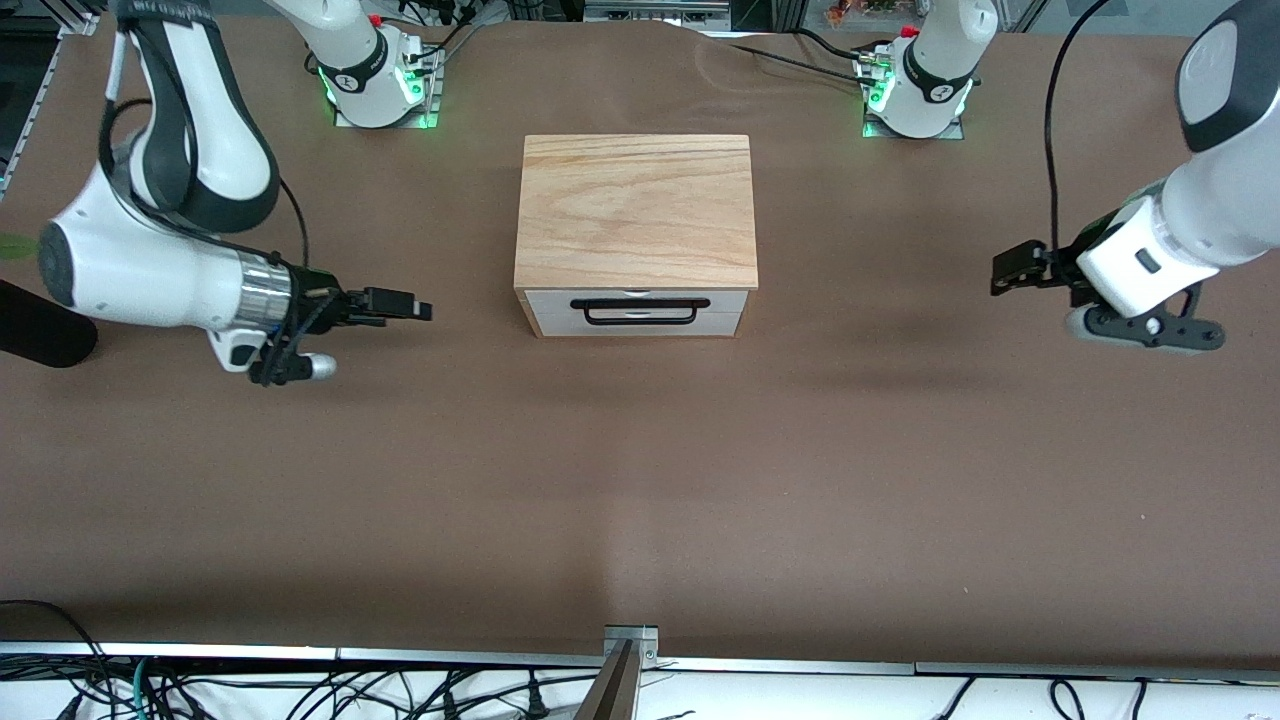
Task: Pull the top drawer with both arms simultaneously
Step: 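Move the right gripper and the left gripper toward the black drawer handle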
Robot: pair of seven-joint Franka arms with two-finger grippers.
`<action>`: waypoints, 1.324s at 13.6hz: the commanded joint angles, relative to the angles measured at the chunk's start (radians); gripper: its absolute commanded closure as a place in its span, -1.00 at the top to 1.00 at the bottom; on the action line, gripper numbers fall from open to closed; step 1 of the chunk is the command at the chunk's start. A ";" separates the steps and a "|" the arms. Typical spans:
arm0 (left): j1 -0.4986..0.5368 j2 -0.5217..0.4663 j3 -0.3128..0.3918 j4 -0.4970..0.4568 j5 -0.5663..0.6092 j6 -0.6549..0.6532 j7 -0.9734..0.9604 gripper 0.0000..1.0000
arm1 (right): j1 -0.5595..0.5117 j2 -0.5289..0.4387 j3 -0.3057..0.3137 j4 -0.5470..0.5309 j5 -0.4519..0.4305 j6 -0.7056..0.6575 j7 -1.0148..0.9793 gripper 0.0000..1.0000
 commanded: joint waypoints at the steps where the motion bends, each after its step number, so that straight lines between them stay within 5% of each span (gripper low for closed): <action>1: 0.001 0.079 -0.006 0.024 -0.092 0.005 0.022 1.00 | -0.002 0.061 0.001 0.031 0.132 -0.021 -0.108 1.00; 10: -0.157 0.368 -0.027 0.112 -0.439 0.155 0.031 1.00 | 0.071 0.205 0.035 0.045 0.261 -0.012 -0.114 1.00; 18: -0.154 0.501 -0.052 0.064 -0.830 0.249 0.439 1.00 | 0.177 0.315 0.035 0.154 0.350 0.051 -0.100 0.98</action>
